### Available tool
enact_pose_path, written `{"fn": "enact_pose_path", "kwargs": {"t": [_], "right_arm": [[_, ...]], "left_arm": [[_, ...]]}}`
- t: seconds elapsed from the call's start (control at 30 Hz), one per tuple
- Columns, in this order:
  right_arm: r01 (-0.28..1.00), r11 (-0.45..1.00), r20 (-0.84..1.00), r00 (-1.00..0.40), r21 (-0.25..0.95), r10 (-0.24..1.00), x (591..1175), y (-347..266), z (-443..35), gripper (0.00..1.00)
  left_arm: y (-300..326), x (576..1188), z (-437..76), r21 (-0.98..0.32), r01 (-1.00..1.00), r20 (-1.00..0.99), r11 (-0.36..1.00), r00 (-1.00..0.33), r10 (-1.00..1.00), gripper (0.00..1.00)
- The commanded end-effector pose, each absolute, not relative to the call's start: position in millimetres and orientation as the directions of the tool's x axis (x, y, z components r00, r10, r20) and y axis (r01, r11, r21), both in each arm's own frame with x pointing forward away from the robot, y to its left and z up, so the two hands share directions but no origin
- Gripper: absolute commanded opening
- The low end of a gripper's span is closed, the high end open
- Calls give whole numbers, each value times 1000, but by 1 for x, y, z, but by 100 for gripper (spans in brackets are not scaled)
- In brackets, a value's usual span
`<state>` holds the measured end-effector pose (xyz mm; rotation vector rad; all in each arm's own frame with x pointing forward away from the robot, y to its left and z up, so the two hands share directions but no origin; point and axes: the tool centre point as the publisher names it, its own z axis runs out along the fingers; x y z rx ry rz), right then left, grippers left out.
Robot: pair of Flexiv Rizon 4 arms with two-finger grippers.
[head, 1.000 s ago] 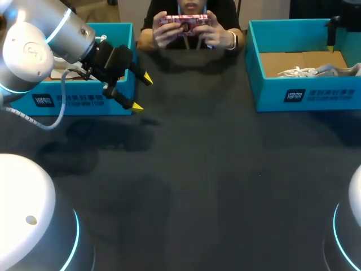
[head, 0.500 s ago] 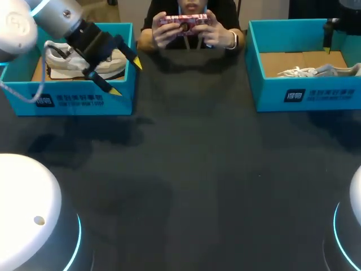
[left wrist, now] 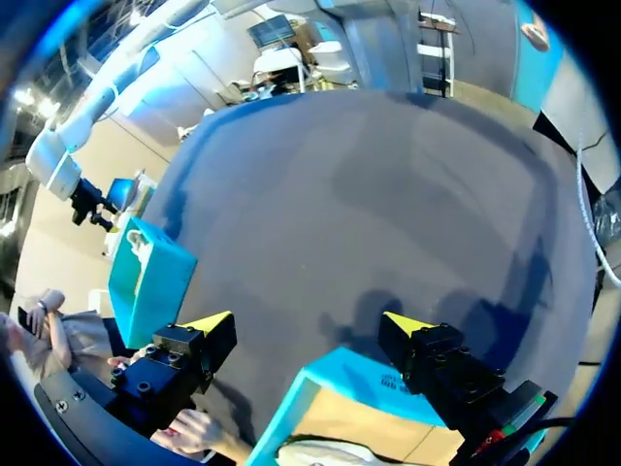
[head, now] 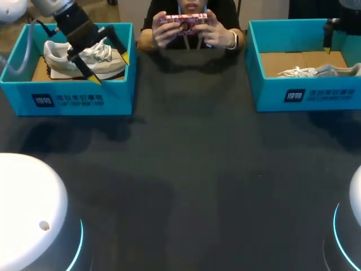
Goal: Take the shoe out of the shoebox, open the shoe tongue, remove and reinsert the insole, then place the shoe into the shoebox
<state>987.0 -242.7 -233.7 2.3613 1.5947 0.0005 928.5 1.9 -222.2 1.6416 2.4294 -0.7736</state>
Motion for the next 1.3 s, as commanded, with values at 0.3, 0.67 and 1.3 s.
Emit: {"fn": "enact_pose_path", "kwargs": {"t": [0.3, 0.67, 1.3], "right_arm": [[907, -345, -160, 387, 242, 908, 986, -242, -234, 100], [907, -345, -160, 387, 242, 908, 986, -242, -234, 100], [907, -345, -160, 387, 242, 908, 986, -242, -234, 100]], "left_arm": [[25, 956, -227, -209, 963, -332, 172, -236, 913, 100], [69, 1003, -223, -55, 997, -259, 51, -64, 964, 100], [164, 1078, -248, 71, 997, -125, -5, 14, 992, 100]]}}
